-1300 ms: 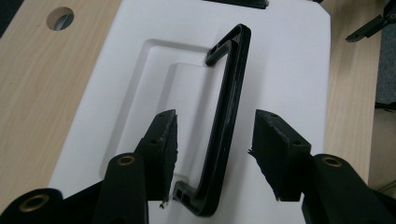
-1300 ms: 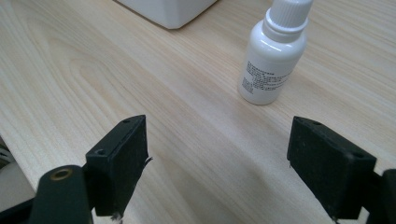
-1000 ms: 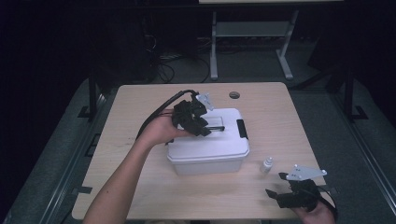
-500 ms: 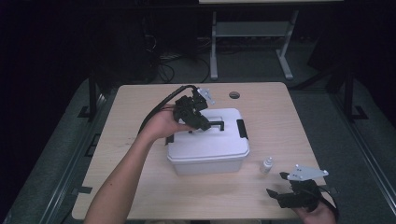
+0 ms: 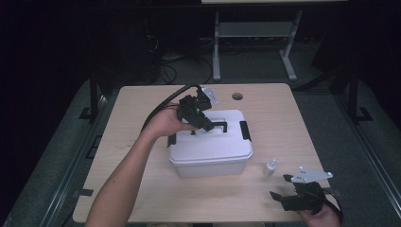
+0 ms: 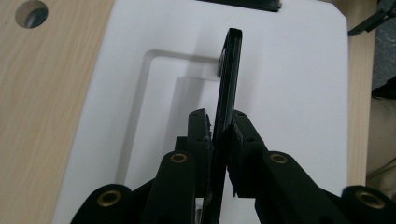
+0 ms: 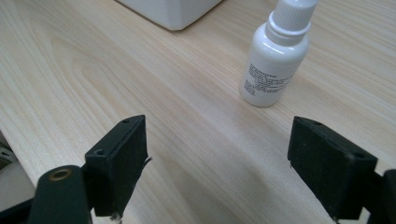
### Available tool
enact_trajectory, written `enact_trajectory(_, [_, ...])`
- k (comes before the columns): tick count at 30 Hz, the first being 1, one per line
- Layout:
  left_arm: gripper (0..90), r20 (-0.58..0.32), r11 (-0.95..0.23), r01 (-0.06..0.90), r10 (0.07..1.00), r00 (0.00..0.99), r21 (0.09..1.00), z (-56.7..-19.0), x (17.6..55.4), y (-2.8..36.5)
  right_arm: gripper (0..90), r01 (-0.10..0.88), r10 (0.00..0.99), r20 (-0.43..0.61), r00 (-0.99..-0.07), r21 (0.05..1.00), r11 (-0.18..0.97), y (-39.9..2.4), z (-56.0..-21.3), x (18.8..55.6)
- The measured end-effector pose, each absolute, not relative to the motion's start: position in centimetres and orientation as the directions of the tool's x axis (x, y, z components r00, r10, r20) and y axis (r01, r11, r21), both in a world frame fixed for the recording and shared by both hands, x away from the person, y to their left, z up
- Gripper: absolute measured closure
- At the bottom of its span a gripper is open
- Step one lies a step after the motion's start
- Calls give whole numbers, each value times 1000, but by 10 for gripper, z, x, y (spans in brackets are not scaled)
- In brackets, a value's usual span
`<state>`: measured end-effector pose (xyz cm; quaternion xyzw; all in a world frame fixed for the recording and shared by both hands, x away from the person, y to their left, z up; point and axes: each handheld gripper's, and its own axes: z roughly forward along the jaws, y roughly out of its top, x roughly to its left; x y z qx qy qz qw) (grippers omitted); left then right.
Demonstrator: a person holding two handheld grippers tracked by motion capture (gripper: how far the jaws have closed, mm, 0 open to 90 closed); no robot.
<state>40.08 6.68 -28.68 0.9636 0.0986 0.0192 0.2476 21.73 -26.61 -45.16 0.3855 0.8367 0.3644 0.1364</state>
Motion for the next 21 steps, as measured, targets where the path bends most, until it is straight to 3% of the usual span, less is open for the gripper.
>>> enact_trajectory(21, [842, -25, -872, 114, 116, 993, 477, -282, 405, 65, 192, 551, 743, 57, -667, 709, 441, -267, -452, 217])
